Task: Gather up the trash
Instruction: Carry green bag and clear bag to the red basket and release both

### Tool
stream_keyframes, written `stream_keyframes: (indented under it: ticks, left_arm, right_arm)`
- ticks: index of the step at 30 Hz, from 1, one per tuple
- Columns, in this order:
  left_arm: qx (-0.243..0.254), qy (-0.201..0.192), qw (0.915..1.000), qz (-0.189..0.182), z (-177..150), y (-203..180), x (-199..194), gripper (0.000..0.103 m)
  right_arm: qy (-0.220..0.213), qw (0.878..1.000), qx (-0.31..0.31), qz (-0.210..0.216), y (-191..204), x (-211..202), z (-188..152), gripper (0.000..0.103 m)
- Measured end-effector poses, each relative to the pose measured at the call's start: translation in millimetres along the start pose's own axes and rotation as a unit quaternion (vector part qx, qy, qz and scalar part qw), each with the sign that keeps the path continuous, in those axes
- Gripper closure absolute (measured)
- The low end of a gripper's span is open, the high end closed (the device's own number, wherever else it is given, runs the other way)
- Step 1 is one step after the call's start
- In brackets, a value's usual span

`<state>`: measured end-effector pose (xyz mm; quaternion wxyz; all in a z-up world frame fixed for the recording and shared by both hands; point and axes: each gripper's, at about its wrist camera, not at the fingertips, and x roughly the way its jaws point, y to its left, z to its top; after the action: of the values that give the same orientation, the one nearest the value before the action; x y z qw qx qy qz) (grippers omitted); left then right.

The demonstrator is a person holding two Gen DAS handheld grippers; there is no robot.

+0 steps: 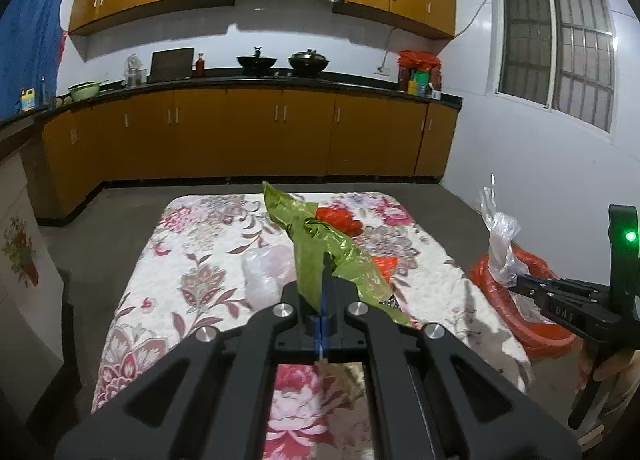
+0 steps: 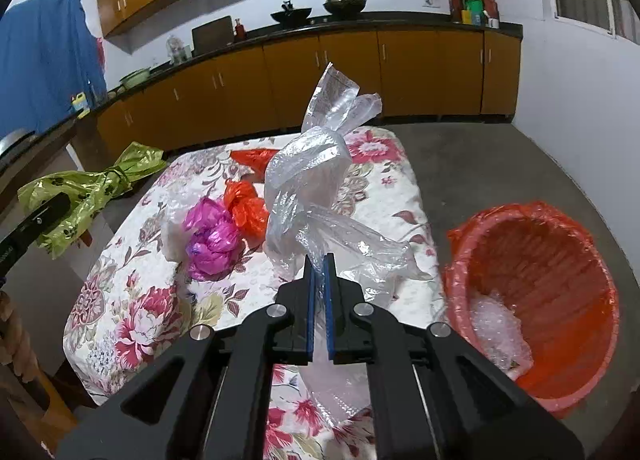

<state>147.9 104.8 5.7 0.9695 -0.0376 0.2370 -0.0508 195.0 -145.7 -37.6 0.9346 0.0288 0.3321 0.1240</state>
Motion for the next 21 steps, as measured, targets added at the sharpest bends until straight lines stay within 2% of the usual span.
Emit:
stream_keyframes:
  ticks: [12,21]
  left_arm:
    - [0.021,-0.001,0.9982,-0.055,3,-51,10,0.101]
    - [0.034,0.010,0.9939,-0.104,-1,-96,26,0.101]
  right_arm:
    - [-0.019,0.999,0.026,-0.036,-31,-26,-5,0.098]
    - [-0.029,0.995,0.061,-0.071,-69,-42,-12,0.098]
